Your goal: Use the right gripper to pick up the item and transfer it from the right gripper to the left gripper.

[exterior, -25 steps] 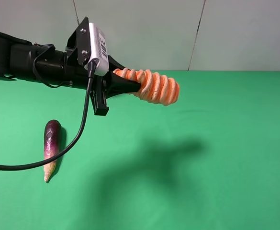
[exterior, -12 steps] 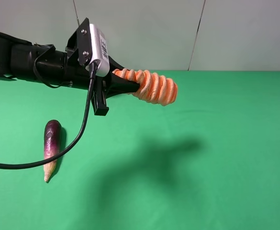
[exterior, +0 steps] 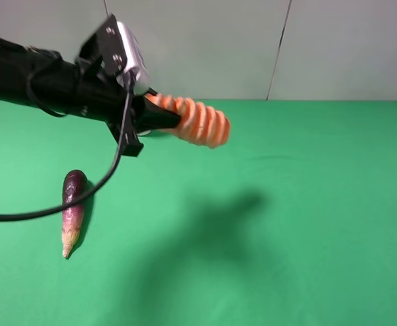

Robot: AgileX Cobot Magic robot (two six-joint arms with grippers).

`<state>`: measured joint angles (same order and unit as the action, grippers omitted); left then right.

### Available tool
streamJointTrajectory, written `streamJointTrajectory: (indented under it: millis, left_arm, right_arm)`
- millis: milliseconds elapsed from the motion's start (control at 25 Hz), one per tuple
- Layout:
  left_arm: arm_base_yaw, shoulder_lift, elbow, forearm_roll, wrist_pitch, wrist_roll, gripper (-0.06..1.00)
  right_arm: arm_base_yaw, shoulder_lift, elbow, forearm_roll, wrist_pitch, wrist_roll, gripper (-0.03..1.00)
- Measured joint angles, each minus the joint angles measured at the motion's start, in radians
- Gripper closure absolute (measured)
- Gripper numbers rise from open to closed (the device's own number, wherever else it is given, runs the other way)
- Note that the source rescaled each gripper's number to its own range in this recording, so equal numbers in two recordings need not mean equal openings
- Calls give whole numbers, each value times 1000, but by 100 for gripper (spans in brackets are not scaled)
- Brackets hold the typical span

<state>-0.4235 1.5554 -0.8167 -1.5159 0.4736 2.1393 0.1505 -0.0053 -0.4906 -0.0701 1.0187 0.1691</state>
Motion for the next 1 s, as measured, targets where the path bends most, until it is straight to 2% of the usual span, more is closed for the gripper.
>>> streamJointTrajectory:
  millis: [120, 320, 480, 560, 720, 1000]
  left_arm:
    - [0, -76, 0, 114, -53, -184, 94]
    - [0, -190, 2, 300, -101, -558, 94]
    - [0, -264, 39, 432, -229, -844, 94]
    - [0, -296, 71, 477, -295, -950, 94]
    - [0, -350, 149, 535, -382, -1038, 94]
    - [-26, -371, 310, 547, -611, -1111, 94]
  right_arm:
    - [0, 0, 0, 0, 0, 0, -3]
    - [0, 0, 0, 0, 0, 0, -3]
    - [0, 0, 0, 0, 0, 0, -3]
    - [0, 0, 0, 0, 0, 0, -3]
    - [0, 0, 0, 0, 0, 0, -3]
    - [0, 0, 0, 0, 0, 0, -3]
